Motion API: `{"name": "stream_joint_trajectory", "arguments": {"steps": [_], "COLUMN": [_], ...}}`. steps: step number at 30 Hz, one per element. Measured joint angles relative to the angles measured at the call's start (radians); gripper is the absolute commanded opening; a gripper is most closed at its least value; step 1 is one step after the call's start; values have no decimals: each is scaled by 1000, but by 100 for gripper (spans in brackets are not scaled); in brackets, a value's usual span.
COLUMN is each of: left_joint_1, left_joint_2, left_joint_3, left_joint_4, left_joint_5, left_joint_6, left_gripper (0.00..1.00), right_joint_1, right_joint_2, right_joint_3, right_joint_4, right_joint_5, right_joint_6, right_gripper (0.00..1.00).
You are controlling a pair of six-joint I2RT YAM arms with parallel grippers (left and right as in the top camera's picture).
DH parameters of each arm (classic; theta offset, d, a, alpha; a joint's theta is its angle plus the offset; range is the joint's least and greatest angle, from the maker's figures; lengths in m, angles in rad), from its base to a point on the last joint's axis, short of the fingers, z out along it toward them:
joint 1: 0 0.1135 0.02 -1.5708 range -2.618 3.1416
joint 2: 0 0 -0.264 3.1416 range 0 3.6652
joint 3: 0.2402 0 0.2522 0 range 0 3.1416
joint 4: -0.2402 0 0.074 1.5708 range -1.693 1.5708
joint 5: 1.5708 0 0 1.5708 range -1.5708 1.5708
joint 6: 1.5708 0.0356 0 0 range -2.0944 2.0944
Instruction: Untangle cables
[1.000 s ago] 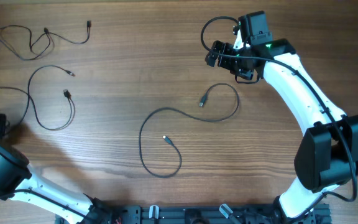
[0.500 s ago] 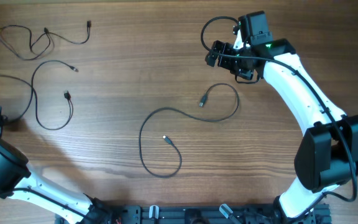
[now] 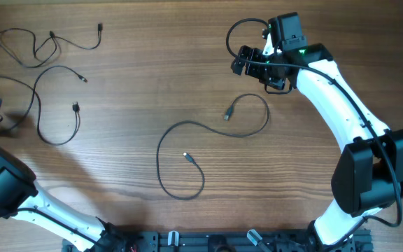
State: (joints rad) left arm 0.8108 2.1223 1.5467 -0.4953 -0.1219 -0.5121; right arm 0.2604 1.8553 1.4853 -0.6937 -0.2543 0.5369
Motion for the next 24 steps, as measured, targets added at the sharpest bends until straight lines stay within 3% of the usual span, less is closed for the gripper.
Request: {"name": "stream_joint_trajectory", "arguments": {"steps": [7,9,11,13,15,20,24], "left_joint_1": [-92,-158,-238,-344,-486,-724,-863], "left_joint_2": [-99,-257,-391,-409,-393,-391,-391], "left_joint_3": [2,3,23,28,13,8,8], "left_joint_4": [-122,-194,-303,-449,-557,-654,-678], "left_joint_5": [22,142,391,555,624,664,571], "left_joint_6": [15,15,19,35,100,183,194], "left_gripper": [100,100,100,100,100,100,100], "right_joint_1": [0,0,0,0,0,0,-1], "right_joint_2": [0,0,0,0,0,0,0], "right_joint_3": [0,0,0,0,0,0,0], "right_joint_4": [0,0,0,0,0,6,14], "right_joint_5": [0,0,0,0,0,0,-30], "right_joint_6": [0,0,0,0,0,11,156], "right_gripper": [100,100,100,100,100,100,100]}}
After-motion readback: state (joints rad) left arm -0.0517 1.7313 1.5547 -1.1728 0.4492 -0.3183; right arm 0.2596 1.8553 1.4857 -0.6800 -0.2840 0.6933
